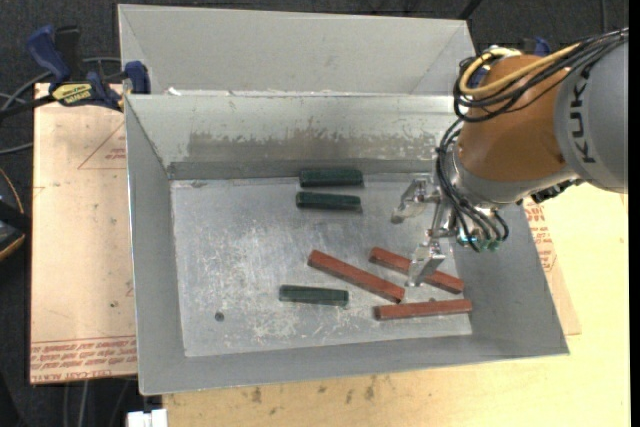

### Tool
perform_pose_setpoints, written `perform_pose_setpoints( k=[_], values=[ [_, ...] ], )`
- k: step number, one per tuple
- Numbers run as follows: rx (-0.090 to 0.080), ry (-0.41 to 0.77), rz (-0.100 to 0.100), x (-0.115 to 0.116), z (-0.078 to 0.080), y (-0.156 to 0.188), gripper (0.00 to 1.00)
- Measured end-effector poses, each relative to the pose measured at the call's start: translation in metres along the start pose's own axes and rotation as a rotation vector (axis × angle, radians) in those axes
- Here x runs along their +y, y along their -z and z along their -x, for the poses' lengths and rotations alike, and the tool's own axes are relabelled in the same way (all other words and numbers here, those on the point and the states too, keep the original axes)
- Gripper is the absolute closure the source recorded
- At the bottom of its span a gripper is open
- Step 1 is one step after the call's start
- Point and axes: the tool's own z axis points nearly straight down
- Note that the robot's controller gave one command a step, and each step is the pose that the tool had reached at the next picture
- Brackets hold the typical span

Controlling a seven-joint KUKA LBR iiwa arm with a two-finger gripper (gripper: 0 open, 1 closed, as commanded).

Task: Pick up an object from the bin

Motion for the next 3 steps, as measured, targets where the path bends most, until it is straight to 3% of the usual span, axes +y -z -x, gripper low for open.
perform_pose_setpoints(
  k=[1,2,3],
  values=[
    [-0.007,0.001,-0.001,0.0,0.002,0.004,0.0],
    [-0.013,0.065,0.0,-0.006,-0.003,-0.074,1.0],
    [-0.013,0.065,0.0,-0.006,-0.003,-0.074,1.0]
  ],
)
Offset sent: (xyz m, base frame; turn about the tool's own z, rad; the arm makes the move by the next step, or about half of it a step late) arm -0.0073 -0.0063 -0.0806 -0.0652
